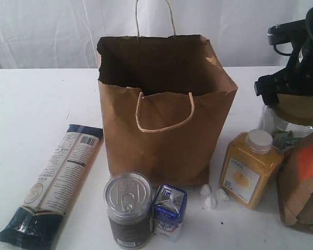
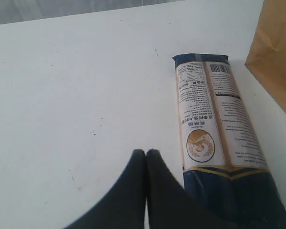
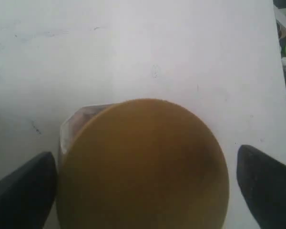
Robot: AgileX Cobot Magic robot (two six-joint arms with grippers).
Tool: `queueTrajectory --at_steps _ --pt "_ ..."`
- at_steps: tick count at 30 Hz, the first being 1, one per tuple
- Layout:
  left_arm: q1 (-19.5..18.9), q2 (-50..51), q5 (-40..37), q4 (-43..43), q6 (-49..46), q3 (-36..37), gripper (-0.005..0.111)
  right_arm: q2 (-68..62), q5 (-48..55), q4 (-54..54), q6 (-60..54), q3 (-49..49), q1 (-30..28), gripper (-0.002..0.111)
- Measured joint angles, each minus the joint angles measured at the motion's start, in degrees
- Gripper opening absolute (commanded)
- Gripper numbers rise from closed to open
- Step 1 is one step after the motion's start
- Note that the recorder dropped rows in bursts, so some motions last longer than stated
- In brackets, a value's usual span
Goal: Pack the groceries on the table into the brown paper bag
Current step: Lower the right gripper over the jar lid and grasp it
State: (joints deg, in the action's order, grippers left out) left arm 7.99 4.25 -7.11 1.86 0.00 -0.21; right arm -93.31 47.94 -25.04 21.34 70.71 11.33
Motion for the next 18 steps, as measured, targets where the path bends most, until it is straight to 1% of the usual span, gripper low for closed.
queueTrajectory --at_steps 2,8,11,18 --pt "0.0 0.0 0.0 0.0 0.0 0.0 0.0 0.0 0.0 0.0 0.0 0.0 0.0 0.094" --pt "0.0 0.0 0.0 0.0 0.0 0.0 0.0 0.0 -0.12 0.0 11.57 0.0 -0.13 0.094" --pt "0.0 0.0 0.0 0.0 0.0 0.0 0.0 0.0 -0.87 -0.13 12.85 -0.08 -0.39 0.094" --pt "0.0 0.0 0.0 0.0 0.0 0.0 0.0 0.71 -6.23 -0.75 13.09 -4.64 -1.0 0.094"
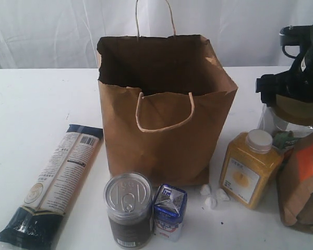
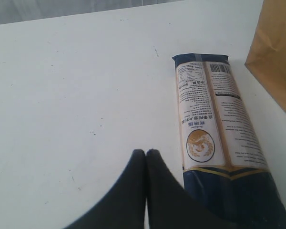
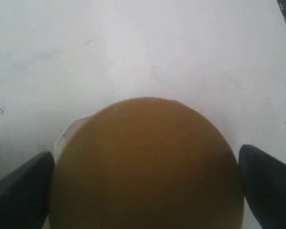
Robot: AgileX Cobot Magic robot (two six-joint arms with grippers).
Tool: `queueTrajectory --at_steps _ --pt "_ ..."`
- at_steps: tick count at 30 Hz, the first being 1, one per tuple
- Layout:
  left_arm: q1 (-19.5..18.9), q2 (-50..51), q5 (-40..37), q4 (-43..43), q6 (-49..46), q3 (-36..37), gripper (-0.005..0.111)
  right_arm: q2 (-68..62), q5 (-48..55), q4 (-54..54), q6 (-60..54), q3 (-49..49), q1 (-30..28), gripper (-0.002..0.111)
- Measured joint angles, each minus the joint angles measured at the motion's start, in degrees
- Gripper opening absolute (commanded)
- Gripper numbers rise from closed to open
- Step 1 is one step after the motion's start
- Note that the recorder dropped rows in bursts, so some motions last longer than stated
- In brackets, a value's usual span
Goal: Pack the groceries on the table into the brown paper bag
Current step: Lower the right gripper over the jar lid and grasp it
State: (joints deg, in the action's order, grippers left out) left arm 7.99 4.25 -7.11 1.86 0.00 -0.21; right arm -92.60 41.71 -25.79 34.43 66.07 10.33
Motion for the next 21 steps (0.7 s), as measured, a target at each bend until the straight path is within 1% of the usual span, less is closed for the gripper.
queueTrajectory --at_steps 5,15,18,21 --pt "0.0 0.0 0.0 0.0 0.0 0.0 0.0 0.08 -3.7 0.25 0.0 -1.65 0.0 0.094" --pt "0.0 0.0 0.0 0.0 0.0 0.0 0.0 -1.75 -8.21 0.43 0.26 -1.76 0.0 0.094" --pt "0.0 0.0 0.0 0.0 0.0 0.0 0.0 -2.13 -8.94 0.43 0.37 -1.76 0.0 0.092" --pt "0.0 0.0 0.0 0.0 0.0 0.0 0.0 -2.59 -9.64 0.33 0.37 -1.76 0.0 0.088"
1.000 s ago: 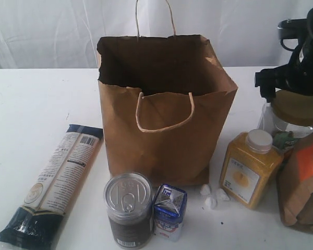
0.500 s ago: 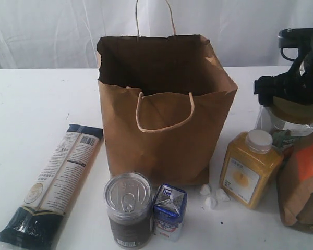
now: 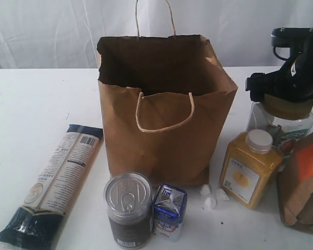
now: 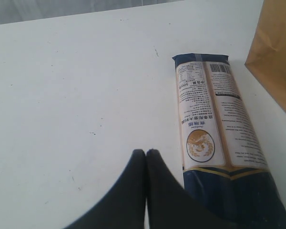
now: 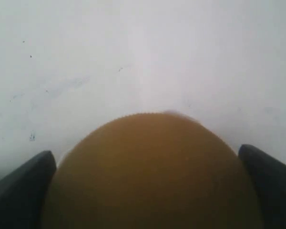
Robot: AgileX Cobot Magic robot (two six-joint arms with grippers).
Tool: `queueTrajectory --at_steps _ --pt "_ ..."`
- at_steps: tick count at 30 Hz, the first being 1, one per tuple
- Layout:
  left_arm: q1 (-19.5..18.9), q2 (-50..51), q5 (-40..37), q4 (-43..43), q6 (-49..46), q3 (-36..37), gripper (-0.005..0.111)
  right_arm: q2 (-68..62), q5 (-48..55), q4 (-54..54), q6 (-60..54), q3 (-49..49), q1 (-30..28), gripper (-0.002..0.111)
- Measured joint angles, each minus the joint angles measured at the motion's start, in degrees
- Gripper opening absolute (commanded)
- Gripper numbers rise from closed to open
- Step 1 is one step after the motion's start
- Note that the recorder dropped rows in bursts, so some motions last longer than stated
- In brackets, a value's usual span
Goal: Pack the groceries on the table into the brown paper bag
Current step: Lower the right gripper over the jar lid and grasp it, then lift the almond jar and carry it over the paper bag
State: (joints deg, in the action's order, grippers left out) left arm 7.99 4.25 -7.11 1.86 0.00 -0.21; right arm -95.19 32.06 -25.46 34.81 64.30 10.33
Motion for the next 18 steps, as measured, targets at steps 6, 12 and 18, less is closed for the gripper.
queueTrajectory --at_steps 6,12,18 --pt "0.0 0.0 0.0 0.0 0.0 0.0 0.0 -0.46 -0.55 0.0 -0.33 0.11 0.0 0.068" --pt "0.0 0.0 0.0 0.0 0.0 0.0 0.0 -0.46 0.13 0.36 -1.19 0.3 0.0 0.021" --pt "0.0 0.0 0.0 0.0 0.0 0.0 0.0 1.62 2.28 1.28 -2.42 0.05 0.0 0.0"
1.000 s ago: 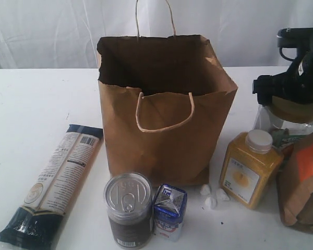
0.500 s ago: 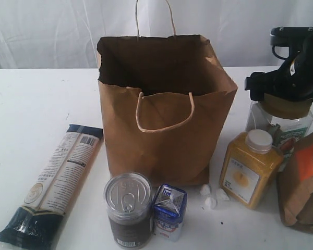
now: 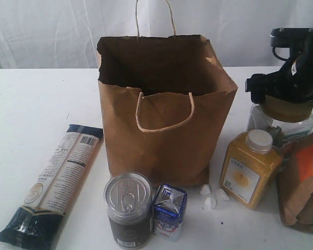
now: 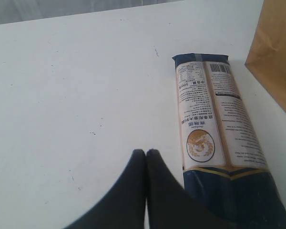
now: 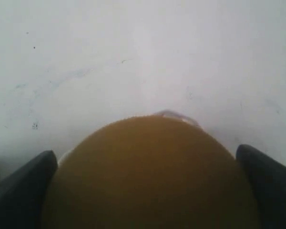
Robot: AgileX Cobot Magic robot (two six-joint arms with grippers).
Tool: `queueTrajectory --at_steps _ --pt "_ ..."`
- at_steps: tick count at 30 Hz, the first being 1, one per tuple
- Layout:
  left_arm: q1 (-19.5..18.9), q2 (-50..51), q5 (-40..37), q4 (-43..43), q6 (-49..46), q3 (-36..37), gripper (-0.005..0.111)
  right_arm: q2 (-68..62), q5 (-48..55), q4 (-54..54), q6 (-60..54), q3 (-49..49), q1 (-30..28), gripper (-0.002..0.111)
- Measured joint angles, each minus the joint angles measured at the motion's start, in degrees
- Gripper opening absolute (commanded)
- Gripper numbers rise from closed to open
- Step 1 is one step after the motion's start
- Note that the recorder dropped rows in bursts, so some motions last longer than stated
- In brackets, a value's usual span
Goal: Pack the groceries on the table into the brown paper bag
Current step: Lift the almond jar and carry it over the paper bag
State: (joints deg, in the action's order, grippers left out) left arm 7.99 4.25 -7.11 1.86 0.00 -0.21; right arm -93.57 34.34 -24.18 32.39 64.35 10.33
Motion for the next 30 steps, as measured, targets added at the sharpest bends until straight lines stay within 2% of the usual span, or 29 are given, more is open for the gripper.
queueTrajectory --at_steps 10,18,22,24,26,28,30 --pt "0.0 0.0 0.0 0.0 0.0 0.0 0.0 10.57 5.91 -0.21 -3.41 -1.08 0.0 0.0" --pt "0.0 0.0 0.0 0.0 0.0 0.0 0.0 18.91 3.08 -0.32 -4.56 -1.16 0.0 0.0" --pt "0.0 0.0 0.0 0.0 0.0 0.0 0.0 27.99 -0.28 0.45 -4.95 -1.03 0.0 0.0" --pt "0.0 0.0 0.0 0.0 0.0 0.0 0.0 32.58 -0.4 3.28 -7.62 0.67 0.0 0.0" --pt "0.0 0.0 0.0 0.0 0.0 0.0 0.0 37.35 -0.61 12.02 -16.85 3.51 0.55 0.0" --pt "0.0 0.0 0.0 0.0 0.0 0.0 0.0 39.53 -1.12 19.06 -24.58 6.43 3.05 0.0" --pt "0.0 0.0 0.0 0.0 0.0 0.0 0.0 39.8 -1.78 22.29 -27.5 9.45 6.27 0.0"
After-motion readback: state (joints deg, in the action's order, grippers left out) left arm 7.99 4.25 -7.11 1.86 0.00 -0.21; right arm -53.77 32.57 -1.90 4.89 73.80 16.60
